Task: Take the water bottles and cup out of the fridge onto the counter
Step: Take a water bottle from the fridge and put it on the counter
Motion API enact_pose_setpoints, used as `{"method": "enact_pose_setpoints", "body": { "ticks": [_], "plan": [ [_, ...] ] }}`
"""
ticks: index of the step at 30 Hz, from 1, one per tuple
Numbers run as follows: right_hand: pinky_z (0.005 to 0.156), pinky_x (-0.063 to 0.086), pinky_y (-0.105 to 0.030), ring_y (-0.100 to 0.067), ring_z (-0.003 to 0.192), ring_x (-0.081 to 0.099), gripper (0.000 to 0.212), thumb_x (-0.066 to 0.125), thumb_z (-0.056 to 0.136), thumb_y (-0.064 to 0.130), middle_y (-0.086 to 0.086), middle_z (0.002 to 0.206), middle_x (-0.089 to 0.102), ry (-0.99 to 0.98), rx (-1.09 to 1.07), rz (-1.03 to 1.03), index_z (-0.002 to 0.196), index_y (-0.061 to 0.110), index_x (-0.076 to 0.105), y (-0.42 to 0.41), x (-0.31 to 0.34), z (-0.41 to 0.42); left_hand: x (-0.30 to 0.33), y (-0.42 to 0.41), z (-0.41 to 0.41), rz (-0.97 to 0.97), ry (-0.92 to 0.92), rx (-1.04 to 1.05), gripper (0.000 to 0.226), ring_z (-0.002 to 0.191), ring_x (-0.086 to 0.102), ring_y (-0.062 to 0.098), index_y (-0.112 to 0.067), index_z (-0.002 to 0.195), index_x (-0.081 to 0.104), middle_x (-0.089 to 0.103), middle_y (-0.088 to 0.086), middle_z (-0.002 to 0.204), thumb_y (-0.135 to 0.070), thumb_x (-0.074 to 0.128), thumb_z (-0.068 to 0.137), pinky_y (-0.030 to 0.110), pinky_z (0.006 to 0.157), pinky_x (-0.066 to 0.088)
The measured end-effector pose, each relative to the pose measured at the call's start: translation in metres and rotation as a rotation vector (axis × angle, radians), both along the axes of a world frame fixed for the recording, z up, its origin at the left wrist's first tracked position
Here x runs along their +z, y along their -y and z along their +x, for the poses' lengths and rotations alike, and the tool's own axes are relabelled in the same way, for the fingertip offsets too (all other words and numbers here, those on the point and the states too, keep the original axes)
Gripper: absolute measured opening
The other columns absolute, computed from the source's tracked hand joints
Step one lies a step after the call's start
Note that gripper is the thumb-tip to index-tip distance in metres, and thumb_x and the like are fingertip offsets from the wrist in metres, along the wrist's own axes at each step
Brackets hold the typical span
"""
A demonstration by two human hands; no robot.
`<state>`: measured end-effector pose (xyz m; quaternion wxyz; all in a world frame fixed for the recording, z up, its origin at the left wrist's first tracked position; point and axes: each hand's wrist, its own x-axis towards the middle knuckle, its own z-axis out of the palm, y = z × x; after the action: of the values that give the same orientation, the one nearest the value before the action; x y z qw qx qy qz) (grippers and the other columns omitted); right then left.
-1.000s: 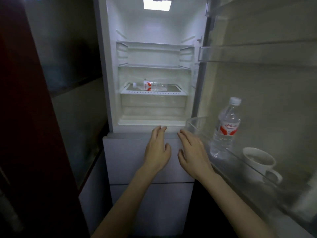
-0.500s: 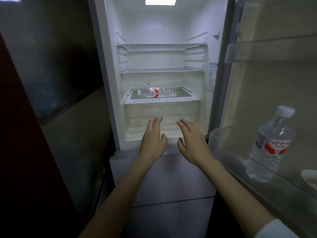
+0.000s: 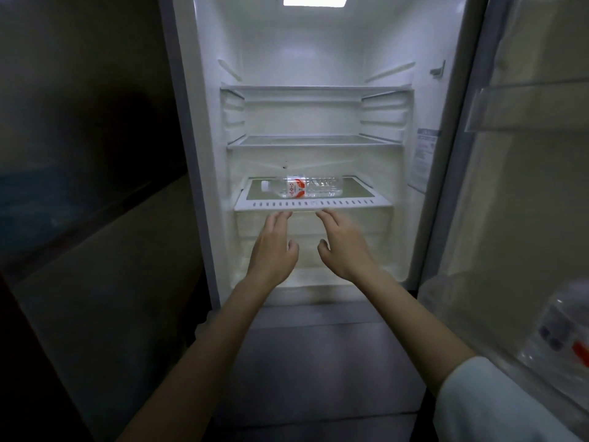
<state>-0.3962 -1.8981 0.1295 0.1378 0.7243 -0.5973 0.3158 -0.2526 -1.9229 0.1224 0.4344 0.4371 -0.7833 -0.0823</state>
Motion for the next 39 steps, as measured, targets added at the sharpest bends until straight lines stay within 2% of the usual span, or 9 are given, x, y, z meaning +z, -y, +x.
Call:
{"method": "enact_pose_setpoints", "body": {
  "ticks": [2,7,11,15,23,26,28,33,39],
  "plan": [
    [0.107,0.03,-0.033,-0.027,0.132,0.038,0.056,0.051,0.083,0.004,-0.014,0.143,0.041,-0.018,0.004,0.027,0.138,0.003,0.037,0.02,0.006,-0.002,0.005,0.019,-0.003,0.001,0.004,0.012,0.056,0.133,0.038,0.023,-0.009,0.141,0.033,0.033,0.009,0.147,-0.004,0.049,0.088,0.027,0.106,0.031],
    [0.102,0.032,-0.033,-0.027,0.124,0.044,0.055,0.05,0.082,0.004,-0.012,0.138,0.046,-0.042,0.005,0.05,0.137,0.005,0.04,0.07,0.02,-0.008,0.011,0.066,-0.015,-0.008,0.003,0.046,0.053,0.122,0.046,0.025,-0.009,0.137,0.038,0.04,0.011,0.14,-0.004,0.051,0.086,0.029,0.097,0.038],
    [0.1,0.038,-0.036,-0.027,0.118,0.047,0.055,0.051,0.082,0.004,-0.011,0.134,0.048,-0.054,0.003,0.088,0.136,0.007,0.041,0.107,0.027,-0.013,0.01,0.1,-0.022,-0.058,0.125,0.108,0.053,0.124,0.044,0.026,-0.009,0.138,0.037,0.043,0.01,0.139,-0.01,0.052,0.088,0.037,0.101,0.041],
    [0.097,0.038,-0.035,-0.025,0.116,0.047,0.054,0.05,0.084,0.003,-0.007,0.132,0.048,-0.052,-0.021,0.131,0.136,0.012,0.04,0.136,0.03,-0.02,0.014,0.131,-0.027,-0.062,0.193,0.131,0.054,0.117,0.048,0.025,-0.009,0.139,0.036,0.043,0.009,0.138,-0.008,0.052,0.087,0.04,0.096,0.045],
    [0.108,0.033,-0.041,-0.03,0.129,0.041,0.06,0.05,0.079,-0.007,-0.014,0.142,0.043,-0.15,-0.068,0.083,0.136,0.007,0.04,0.188,0.035,-0.046,0.016,0.185,-0.039,-0.17,0.233,0.158,0.05,0.122,0.047,0.025,-0.007,0.133,0.044,0.051,0.012,0.133,-0.005,0.057,0.085,0.033,0.101,0.038],
    [0.106,0.034,-0.038,-0.028,0.13,0.04,0.058,0.053,0.083,0.0,-0.011,0.143,0.042,-0.18,-0.081,0.121,0.138,0.011,0.038,0.2,0.041,-0.053,0.025,0.208,-0.045,-0.144,0.282,0.155,0.049,0.121,0.046,0.025,-0.009,0.133,0.042,0.05,0.011,0.135,-0.01,0.058,0.087,0.034,0.1,0.037],
    [0.109,0.029,-0.038,-0.027,0.135,0.034,0.061,0.058,0.085,0.008,-0.008,0.148,0.037,-0.183,-0.099,0.172,0.141,0.014,0.034,0.211,0.045,-0.057,0.033,0.224,-0.048,-0.106,0.313,0.132,0.054,0.122,0.045,0.025,-0.012,0.135,0.039,0.047,0.009,0.136,-0.024,0.061,0.087,0.037,0.099,0.037],
    [0.111,0.024,-0.039,-0.025,0.138,0.029,0.072,0.069,0.082,0.025,-0.007,0.151,0.031,0.027,-0.106,0.201,0.143,0.017,0.032,0.242,0.049,-0.066,0.042,0.267,-0.053,-0.049,0.418,0.006,0.082,0.135,0.034,0.025,-0.012,0.144,0.027,0.036,0.008,0.147,-0.043,0.068,0.08,0.039,0.108,0.027],
    [0.112,0.022,-0.04,-0.021,0.137,0.03,0.077,0.07,0.078,0.035,-0.001,0.15,0.035,-0.143,-0.048,0.356,0.143,0.02,0.031,0.269,0.051,-0.078,0.048,0.3,-0.053,0.093,0.588,-0.011,0.094,0.136,0.032,0.026,-0.016,0.146,0.021,0.034,0.007,0.149,-0.053,0.069,0.074,0.042,0.109,0.026]
  ]
}}
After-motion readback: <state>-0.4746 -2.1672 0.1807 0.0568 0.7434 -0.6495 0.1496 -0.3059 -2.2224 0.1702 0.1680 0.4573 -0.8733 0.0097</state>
